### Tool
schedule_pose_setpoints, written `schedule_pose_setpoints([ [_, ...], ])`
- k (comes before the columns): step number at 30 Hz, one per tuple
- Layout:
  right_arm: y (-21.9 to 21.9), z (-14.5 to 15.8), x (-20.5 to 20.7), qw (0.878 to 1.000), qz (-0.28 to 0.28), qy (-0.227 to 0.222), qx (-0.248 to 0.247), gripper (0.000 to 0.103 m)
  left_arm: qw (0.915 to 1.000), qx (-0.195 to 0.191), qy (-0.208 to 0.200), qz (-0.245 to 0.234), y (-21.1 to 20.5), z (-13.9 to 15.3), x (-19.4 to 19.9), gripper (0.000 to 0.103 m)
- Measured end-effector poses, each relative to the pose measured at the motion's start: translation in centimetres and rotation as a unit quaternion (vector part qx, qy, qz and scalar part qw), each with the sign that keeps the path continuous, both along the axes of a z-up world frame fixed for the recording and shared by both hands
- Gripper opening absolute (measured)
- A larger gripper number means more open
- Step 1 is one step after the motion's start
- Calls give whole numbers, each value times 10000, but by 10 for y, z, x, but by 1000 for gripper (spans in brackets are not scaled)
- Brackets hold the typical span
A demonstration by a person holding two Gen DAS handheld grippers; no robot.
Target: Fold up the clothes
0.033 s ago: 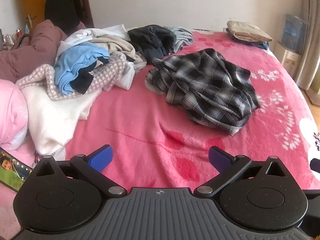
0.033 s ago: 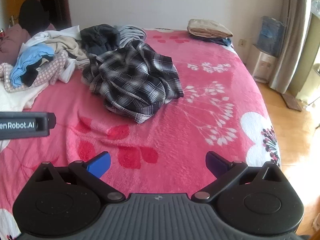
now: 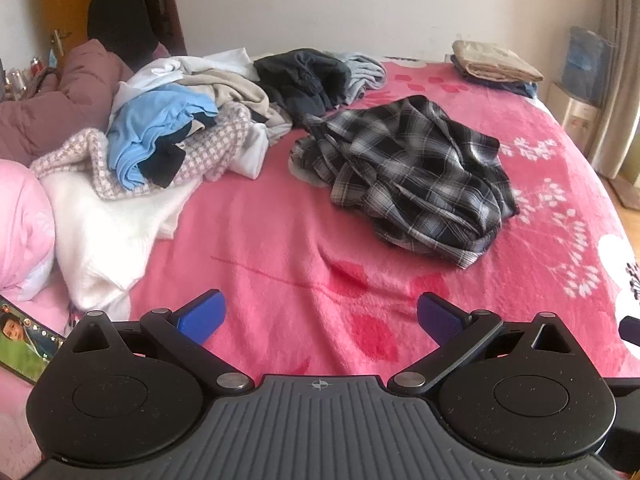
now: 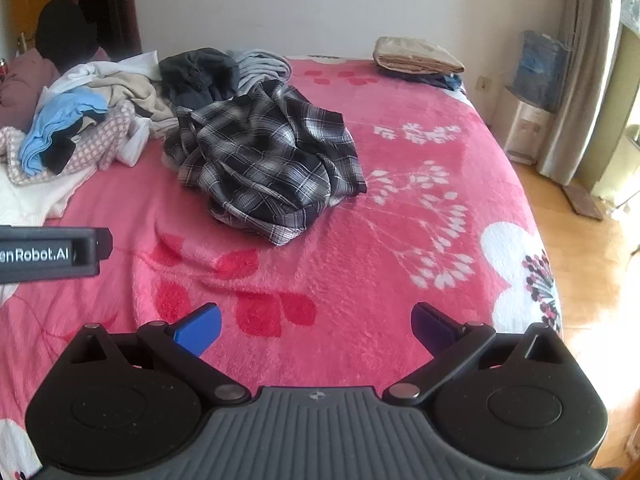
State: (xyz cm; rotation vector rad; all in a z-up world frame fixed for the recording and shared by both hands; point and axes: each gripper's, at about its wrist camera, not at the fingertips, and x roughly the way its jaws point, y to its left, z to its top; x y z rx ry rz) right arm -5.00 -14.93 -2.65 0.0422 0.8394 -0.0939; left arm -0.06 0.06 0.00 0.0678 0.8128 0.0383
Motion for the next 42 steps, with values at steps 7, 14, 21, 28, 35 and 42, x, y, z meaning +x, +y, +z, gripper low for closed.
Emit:
schedule_pose_setpoints([
  [7,-4,-2,2,9995,-223,186,98,103,10000,23,-33,54,3,-1,-3,103],
  [14,-5,-2,-1,9987,-464,194,91,103,9994,186,-164,242,8,0,-5,103],
  [21,-5,-2,-2,9980,-573,243,130,103,9992,317,62,228,0,-3,-2,103],
  [28,-6,0,-3,9975,-669,216,104,103,9993,339,48,135,-3,-4,-6,103],
  [35,-6,0,-3,9971,-709,228,121,103,9995,276,56,151,-3,-4,-5,103],
  [42,-6,-3,-2,9969,-732,257,130,103,9996,251,73,144,-3,-5,-5,103],
])
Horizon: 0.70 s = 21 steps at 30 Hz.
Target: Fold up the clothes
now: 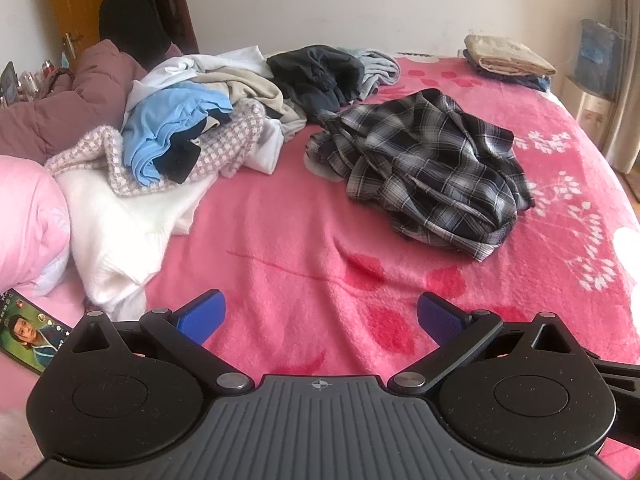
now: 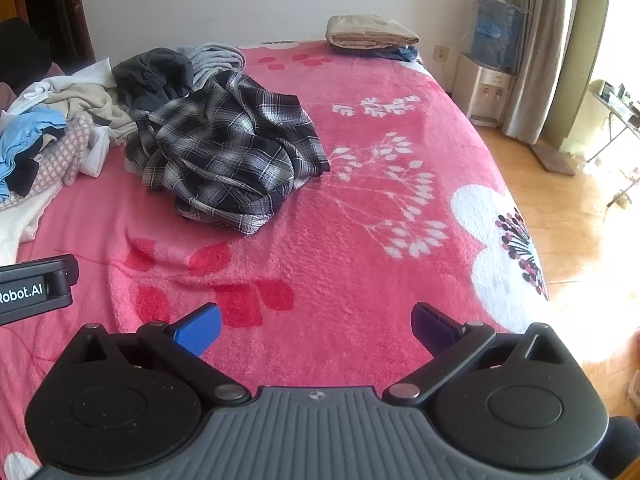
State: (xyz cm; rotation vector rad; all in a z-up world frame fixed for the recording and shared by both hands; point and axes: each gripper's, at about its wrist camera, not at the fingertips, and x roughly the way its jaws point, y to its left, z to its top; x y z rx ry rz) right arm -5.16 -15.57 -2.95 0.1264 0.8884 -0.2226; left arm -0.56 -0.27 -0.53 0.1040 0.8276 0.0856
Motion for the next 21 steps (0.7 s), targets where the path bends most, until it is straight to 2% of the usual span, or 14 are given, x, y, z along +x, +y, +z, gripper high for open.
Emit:
schedule_pose_setpoints([
  [21,-2,-5,-1,10000,-71,40,41,103,10000,10,96,13,-1,-3,1,103],
])
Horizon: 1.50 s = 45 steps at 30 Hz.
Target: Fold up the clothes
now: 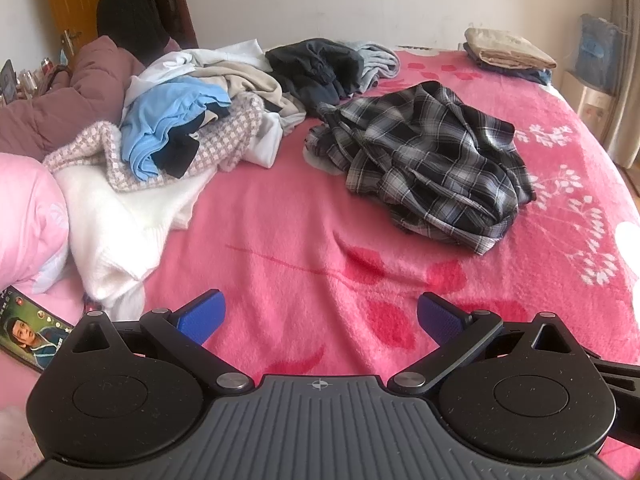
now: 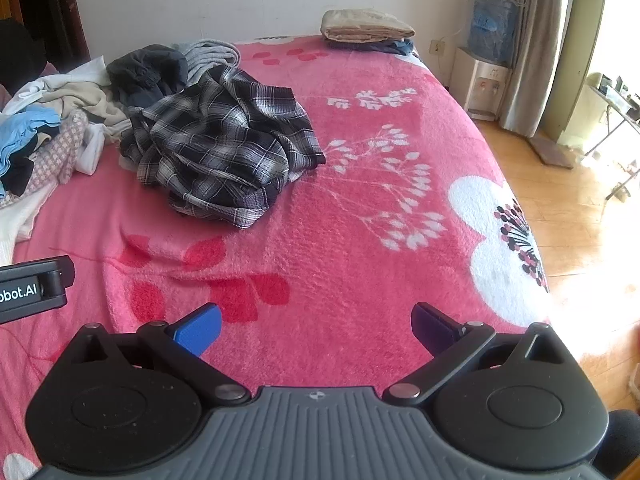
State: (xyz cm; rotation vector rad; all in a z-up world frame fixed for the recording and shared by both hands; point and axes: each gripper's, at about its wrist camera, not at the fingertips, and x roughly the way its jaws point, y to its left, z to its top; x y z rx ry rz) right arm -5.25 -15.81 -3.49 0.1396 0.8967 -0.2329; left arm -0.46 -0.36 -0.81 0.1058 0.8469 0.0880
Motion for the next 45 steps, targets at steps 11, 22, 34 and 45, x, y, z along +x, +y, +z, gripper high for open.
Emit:
schedule_pose_setpoints([
  [11,0,-2,1,10000,-22,26,32,103,10000,30,31,7,-1,-2,0,103],
  [22,1,-5,5,10000,15,54,74,103,9999,-7,77,84,3,-4,3,103],
  [34,-6,-6,21,9997,193,-65,95,103,9987,-453,-163,-159,6,-5,18,103],
  [45,-21,-14,69,9993,339,-164,37,103,9965,-790,-81,-258,13,-23,65,103],
])
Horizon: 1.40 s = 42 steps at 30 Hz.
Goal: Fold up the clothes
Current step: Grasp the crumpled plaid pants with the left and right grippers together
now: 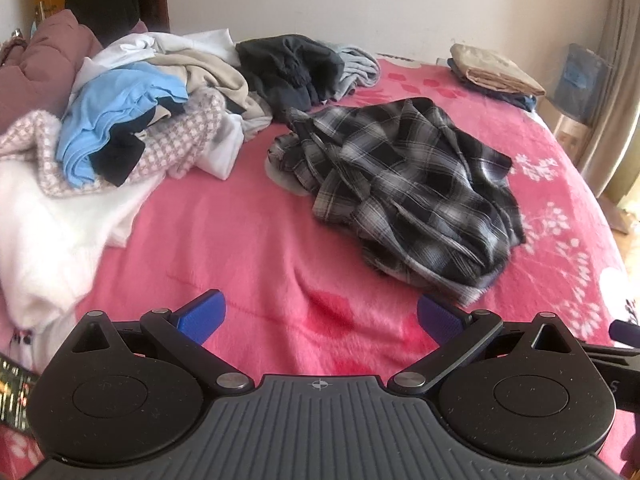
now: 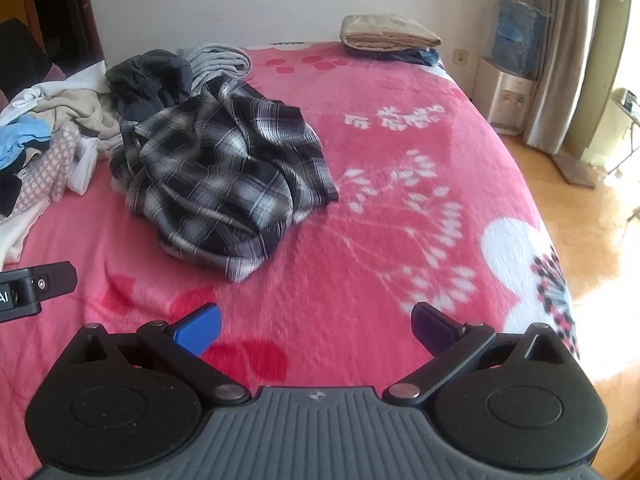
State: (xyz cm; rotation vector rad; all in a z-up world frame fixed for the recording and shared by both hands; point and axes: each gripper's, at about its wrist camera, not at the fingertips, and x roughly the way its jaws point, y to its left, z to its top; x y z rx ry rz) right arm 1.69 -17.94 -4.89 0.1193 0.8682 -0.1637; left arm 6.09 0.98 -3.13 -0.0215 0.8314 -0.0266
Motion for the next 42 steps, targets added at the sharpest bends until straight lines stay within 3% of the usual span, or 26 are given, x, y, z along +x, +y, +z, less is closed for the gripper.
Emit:
schedule_pose_setpoints([
  [5,-4,-2,28,9995,221,-205,-35,103,9998,-14,-211,17,7,-5,29,103],
  [12,-19,14,86,9927,553,-1067,-119,103,9994,-117,-257,218,17,-25,85,103],
  [15,-32,20,121,9883,646,-1379,73,103,9989,-185,-321,271,19,-35,108,103],
  [21,-44,15,191,9861,885,-1235,677,103,9969,-480,-536,330,25,-49,138,102],
  [26,-48,-7,235,9868,915,-744,1108,103,9900,-1318,-211,457,40,-69,162,95],
  [28,-50,-19,247,9859,936,-480,1298,103,9872,-1543,-71,393,40,-76,165,85],
  [31,-56,-43,260,9810,900,15,1719,103,9881,-1521,-101,201,34,-80,163,78],
  [34,-65,-59,260,9663,816,326,2418,99,9879,-1541,-148,18,27,-79,159,44],
  [36,-69,-60,252,9567,865,351,2758,79,9874,-1573,-169,-51,23,-79,157,35],
  [38,-70,-61,239,9471,968,405,3034,73,9877,-1550,-185,-119,20,-78,153,28],
  [42,-71,-57,216,9402,1084,474,3193,52,9863,-1607,-162,-332,16,-76,145,17],
])
